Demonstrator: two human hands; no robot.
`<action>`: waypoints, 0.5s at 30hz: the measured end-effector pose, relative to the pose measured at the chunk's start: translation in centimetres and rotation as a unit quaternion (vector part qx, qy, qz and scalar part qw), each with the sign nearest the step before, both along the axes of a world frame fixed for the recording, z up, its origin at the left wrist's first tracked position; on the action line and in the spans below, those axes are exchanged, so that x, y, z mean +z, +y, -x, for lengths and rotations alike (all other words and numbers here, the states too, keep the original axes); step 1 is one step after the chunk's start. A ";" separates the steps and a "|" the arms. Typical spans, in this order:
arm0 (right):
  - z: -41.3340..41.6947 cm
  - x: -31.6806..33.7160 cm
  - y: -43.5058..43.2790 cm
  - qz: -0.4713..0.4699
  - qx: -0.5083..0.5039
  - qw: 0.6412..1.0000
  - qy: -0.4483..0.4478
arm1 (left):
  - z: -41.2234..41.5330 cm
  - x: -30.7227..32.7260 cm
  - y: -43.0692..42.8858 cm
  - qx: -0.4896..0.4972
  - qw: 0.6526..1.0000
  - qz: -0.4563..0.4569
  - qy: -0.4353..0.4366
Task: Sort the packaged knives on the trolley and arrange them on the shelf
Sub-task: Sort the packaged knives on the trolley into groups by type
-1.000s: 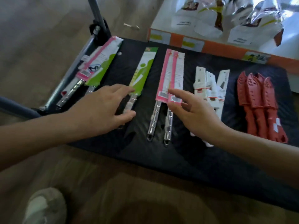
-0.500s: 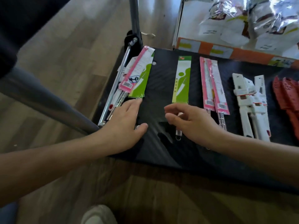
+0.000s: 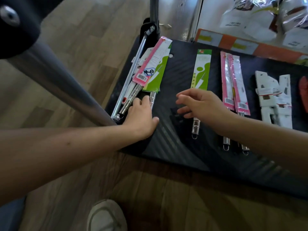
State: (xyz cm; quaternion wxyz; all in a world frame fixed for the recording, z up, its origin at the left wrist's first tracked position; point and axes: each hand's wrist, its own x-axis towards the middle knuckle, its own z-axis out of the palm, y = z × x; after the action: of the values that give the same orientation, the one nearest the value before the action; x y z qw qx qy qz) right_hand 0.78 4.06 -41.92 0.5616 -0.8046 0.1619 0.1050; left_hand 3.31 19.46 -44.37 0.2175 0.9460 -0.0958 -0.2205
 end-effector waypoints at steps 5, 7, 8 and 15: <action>0.4 -0.1 -1.4 -0.007 -0.013 1.000 0.021 | -1.4 -0.7 -0.7 0.067 0.997 0.009 -0.026; 0.5 -0.3 -1.7 -0.022 -0.015 0.999 0.031 | -1.0 -0.8 -1.0 0.078 0.996 0.030 -0.025; 0.5 -0.4 -1.9 -0.028 -0.016 0.999 0.035 | -0.8 -0.8 -1.0 0.080 0.996 0.044 -0.024; 0.8 -0.5 -4.0 -0.050 -0.014 0.997 0.051 | 0.6 -0.1 -2.3 0.074 0.988 0.134 -0.031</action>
State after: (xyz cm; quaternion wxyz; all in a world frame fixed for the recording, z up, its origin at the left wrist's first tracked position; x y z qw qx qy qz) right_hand -0.06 0.06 -42.39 0.5932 -0.7671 0.1961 0.1459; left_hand 2.73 17.13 -44.47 0.3547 0.9192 -0.0608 -0.1598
